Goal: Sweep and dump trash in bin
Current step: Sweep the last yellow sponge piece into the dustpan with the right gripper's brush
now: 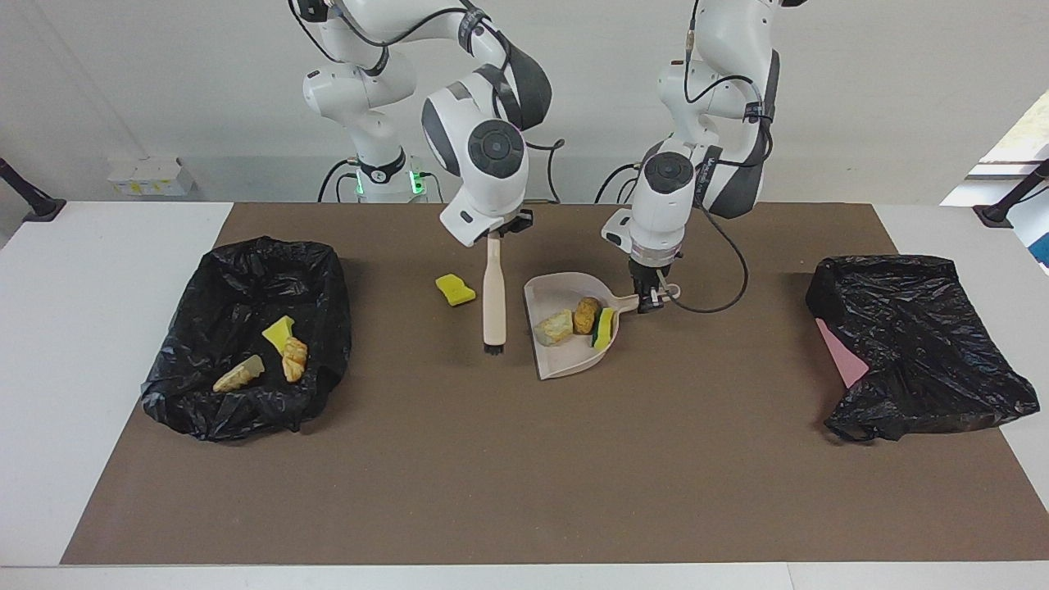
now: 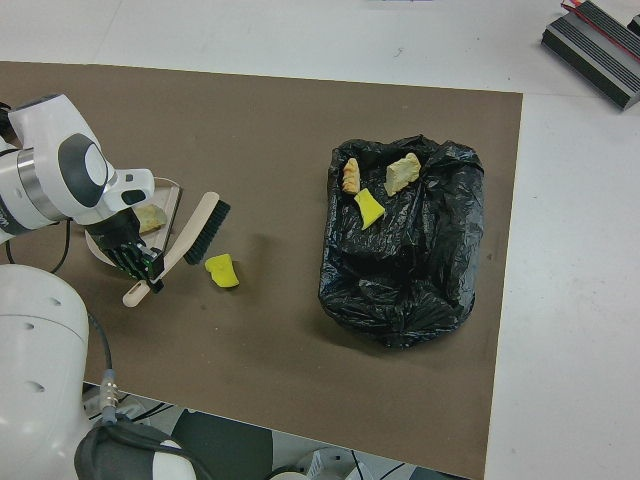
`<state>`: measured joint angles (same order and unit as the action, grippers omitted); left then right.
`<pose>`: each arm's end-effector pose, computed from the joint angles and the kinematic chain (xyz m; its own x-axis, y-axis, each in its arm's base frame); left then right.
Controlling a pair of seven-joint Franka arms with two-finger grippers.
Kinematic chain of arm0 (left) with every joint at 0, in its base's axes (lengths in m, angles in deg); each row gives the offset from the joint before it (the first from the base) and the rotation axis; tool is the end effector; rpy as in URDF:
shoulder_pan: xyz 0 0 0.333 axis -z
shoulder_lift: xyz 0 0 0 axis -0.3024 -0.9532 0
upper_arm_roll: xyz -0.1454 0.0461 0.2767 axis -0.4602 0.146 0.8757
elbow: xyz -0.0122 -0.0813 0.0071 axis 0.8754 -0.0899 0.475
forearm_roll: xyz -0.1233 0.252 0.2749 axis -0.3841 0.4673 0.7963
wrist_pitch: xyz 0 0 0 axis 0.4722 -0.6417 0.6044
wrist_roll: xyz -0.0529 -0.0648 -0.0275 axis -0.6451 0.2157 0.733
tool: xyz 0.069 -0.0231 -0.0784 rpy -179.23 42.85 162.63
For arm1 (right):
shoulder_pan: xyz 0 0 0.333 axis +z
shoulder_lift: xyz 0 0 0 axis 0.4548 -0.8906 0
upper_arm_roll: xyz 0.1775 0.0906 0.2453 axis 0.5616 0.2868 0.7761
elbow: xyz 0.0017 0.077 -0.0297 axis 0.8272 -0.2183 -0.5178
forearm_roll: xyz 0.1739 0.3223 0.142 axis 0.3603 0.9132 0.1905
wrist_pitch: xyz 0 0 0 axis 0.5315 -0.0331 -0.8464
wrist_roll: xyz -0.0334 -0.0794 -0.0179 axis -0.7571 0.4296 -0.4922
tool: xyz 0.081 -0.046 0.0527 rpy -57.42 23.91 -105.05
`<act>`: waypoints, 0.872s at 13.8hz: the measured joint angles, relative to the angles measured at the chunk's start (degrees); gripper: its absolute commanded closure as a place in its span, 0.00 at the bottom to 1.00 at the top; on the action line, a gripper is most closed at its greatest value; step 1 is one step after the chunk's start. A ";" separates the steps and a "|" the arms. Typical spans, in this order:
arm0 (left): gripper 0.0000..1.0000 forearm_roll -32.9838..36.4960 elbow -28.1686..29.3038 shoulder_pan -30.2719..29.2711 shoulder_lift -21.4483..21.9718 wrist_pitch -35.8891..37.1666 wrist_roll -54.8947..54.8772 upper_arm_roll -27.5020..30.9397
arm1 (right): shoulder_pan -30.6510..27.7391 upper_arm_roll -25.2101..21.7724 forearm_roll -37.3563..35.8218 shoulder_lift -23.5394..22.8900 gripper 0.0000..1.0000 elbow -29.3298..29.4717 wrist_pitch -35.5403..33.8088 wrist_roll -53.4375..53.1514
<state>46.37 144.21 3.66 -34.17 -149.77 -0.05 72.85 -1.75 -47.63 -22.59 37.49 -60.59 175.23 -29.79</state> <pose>0.4816 -0.2535 0.3479 -0.0621 -0.9957 -0.0690 -0.9980 0.0628 -0.0083 0.4174 0.2813 0.4276 0.8858 -0.2457 -0.3936 -0.1481 -0.9536 0.2621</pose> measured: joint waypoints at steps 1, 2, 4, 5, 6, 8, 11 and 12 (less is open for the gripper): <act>1.00 0.06 0.00 0.01 0.01 0.03 -0.06 -0.04 | 0.09 0.04 -0.64 2.30 1.00 -4.86 3.43 -0.18; 1.00 0.09 -0.02 0.02 0.03 0.11 -0.08 -0.09 | 0.07 0.03 -0.94 4.63 1.00 -9.49 6.67 -0.18; 1.00 0.35 -0.06 0.32 0.09 0.56 -0.15 -0.15 | -0.08 -0.01 -1.21 9.54 1.00 -18.25 12.27 0.14; 1.00 0.89 -0.08 0.61 0.18 0.89 -0.13 -0.21 | -0.47 -0.05 -1.41 11.82 1.00 -21.92 13.91 1.01; 1.00 1.45 -0.11 0.99 0.28 1.24 0.23 -0.22 | -1.27 -0.07 -1.55 13.68 1.00 -24.73 15.29 2.03; 1.00 3.31 -0.11 2.20 0.54 2.25 2.83 -0.32 | -2.58 -0.18 -1.65 16.16 1.00 -28.97 18.69 3.51; 1.00 4.75 -0.02 4.24 0.91 3.62 6.98 -0.47 | -2.37 0.08 -0.77 16.18 1.00 -31.81 22.87 3.63; 1.00 5.03 0.00 4.73 1.00 3.98 7.78 -0.48 | -2.25 0.18 1.54 15.69 1.00 -32.04 24.64 3.63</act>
<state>51.41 144.21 8.39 -33.17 -145.78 7.73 72.37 -4.00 -47.45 -21.05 53.18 -92.63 199.86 -26.16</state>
